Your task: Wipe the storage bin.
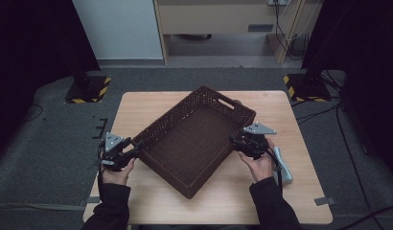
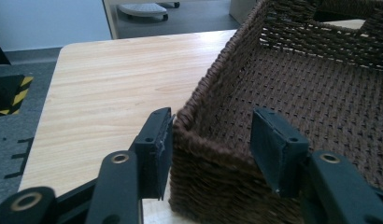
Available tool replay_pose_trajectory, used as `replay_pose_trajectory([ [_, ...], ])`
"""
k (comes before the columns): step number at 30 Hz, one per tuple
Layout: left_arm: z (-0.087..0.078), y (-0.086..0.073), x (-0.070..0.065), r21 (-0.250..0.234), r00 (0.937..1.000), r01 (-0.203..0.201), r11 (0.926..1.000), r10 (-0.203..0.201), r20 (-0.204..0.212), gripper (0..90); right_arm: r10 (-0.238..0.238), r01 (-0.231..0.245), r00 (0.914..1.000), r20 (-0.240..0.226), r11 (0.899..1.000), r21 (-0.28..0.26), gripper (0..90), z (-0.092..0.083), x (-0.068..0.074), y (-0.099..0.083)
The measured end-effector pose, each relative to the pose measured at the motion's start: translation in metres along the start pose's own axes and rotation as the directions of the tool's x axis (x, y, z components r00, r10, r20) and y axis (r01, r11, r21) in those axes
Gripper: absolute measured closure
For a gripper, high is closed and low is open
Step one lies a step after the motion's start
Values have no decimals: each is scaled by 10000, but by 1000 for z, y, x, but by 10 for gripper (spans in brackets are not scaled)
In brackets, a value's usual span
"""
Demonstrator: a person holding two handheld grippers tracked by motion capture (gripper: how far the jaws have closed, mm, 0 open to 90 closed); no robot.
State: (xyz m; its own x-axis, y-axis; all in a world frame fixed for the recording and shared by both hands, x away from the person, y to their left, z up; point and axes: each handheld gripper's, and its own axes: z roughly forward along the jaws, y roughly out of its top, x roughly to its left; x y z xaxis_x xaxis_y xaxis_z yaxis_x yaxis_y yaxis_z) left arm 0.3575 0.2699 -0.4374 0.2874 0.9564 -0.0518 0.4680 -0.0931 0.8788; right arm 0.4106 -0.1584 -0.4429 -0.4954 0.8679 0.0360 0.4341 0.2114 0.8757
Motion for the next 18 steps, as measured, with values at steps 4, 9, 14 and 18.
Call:
replay_pose_trajectory([
  [4, 4, 0, -3, 55, 9999, -39, 10000, 39, -164, 480, 74, -74, 10000, 23, 10000, 31, 516, -3, 1, -1],
  [9, 11, 3, 0, 33, 9996, -12, 10000, 13, -280, 507, -69, 70, 9998, 176, 10000, -15, 471, -4, -1, 0],
  [14, 19, 7, 4, -6, 9990, -25, 10000, 24, -445, 530, 153, -143, 9987, 495, 9997, -206, 423, 1, -6, -3],
  [18, 18, 7, 7, -21, 9997, 42, 10000, -43, -224, 524, 201, -190, 9985, 512, 9995, -232, 424, 0, -5, -4],
])
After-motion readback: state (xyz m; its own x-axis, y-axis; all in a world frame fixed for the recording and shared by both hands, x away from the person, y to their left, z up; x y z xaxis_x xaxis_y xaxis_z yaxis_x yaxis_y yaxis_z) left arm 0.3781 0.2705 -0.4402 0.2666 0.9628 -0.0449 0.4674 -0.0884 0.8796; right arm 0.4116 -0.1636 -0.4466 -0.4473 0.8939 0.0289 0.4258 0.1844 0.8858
